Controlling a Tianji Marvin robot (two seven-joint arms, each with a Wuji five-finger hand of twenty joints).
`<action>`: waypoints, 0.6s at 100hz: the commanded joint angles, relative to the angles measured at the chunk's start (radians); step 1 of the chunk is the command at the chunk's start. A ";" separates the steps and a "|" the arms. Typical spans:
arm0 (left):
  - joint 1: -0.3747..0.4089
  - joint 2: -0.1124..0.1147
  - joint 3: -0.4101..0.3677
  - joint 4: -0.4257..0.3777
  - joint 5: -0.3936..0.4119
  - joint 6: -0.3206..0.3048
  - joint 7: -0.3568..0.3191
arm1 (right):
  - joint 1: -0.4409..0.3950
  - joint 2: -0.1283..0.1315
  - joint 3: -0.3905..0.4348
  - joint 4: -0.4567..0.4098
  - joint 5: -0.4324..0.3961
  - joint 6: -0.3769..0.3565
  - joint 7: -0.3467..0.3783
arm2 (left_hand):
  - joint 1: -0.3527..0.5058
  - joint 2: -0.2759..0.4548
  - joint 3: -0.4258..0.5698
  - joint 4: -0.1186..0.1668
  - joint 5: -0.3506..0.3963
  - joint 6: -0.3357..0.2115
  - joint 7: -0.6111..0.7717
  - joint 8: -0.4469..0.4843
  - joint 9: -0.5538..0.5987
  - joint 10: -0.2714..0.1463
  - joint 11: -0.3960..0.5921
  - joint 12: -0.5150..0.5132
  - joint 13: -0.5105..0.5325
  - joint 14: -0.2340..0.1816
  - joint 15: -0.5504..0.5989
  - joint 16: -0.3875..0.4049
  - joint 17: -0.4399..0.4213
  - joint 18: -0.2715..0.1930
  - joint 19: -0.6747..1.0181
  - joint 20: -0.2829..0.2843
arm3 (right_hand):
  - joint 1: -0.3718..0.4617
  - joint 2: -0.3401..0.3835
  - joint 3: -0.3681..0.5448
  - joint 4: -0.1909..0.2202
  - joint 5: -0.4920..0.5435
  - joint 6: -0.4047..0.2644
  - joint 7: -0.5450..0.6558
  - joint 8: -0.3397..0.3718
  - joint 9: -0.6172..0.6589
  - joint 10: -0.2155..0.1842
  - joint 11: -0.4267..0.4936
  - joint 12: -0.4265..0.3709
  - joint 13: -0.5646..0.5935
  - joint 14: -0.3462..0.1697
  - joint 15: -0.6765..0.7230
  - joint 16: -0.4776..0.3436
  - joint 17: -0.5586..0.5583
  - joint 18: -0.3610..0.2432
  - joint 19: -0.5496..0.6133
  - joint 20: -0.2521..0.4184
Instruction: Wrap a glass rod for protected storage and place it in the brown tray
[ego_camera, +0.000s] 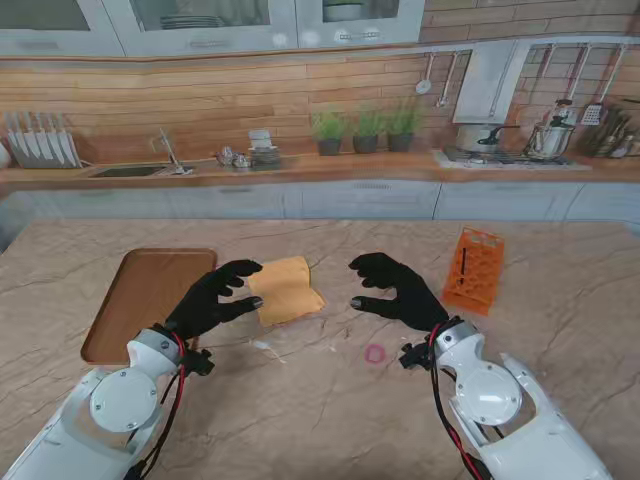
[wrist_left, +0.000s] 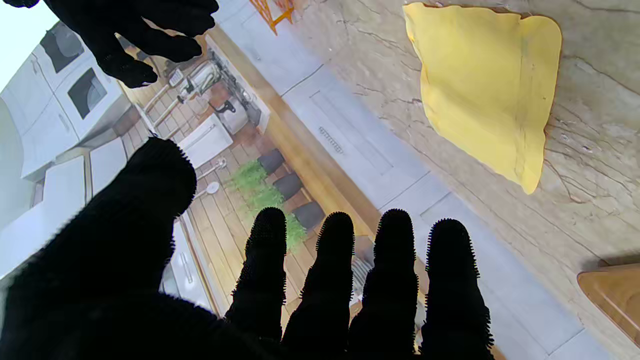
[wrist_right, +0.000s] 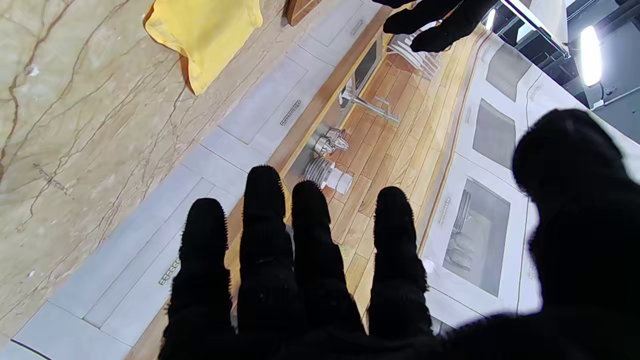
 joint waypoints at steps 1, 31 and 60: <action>0.009 0.000 0.000 -0.004 -0.002 0.006 -0.004 | -0.003 -0.006 -0.002 -0.001 -0.001 -0.003 -0.003 | 0.005 0.022 -0.024 0.038 0.028 -0.004 -0.038 -0.004 0.016 0.002 -0.021 -0.003 0.018 0.001 0.002 0.003 0.008 0.014 0.045 0.041 | -0.033 0.014 -0.005 0.045 -0.009 -0.005 -0.013 0.003 -0.014 -0.015 0.004 0.008 -0.021 -0.010 0.015 0.010 -0.006 -0.014 -0.022 0.026; 0.010 0.004 0.011 -0.006 0.016 0.015 -0.016 | -0.023 -0.005 0.005 -0.019 -0.020 -0.022 -0.016 | 0.012 0.024 -0.030 0.040 0.031 -0.006 -0.041 0.002 0.018 -0.001 -0.021 0.001 0.018 0.000 0.017 0.017 0.000 0.021 0.095 0.096 | -0.027 0.012 -0.004 0.046 -0.002 -0.006 -0.013 0.003 -0.010 -0.012 0.010 0.009 -0.014 -0.012 0.028 0.016 -0.002 -0.014 -0.019 0.031; -0.037 0.000 0.068 0.007 0.144 0.081 0.049 | -0.034 -0.002 0.014 -0.032 -0.064 -0.052 -0.031 | 0.021 0.019 -0.001 0.038 0.047 0.017 -0.020 0.013 0.012 0.007 0.003 0.017 -0.014 -0.002 0.032 0.030 -0.035 0.001 0.106 0.126 | -0.018 0.010 -0.005 0.047 0.014 -0.013 -0.012 0.002 -0.001 -0.013 0.015 0.010 -0.007 -0.008 0.045 0.025 0.004 0.006 -0.008 0.041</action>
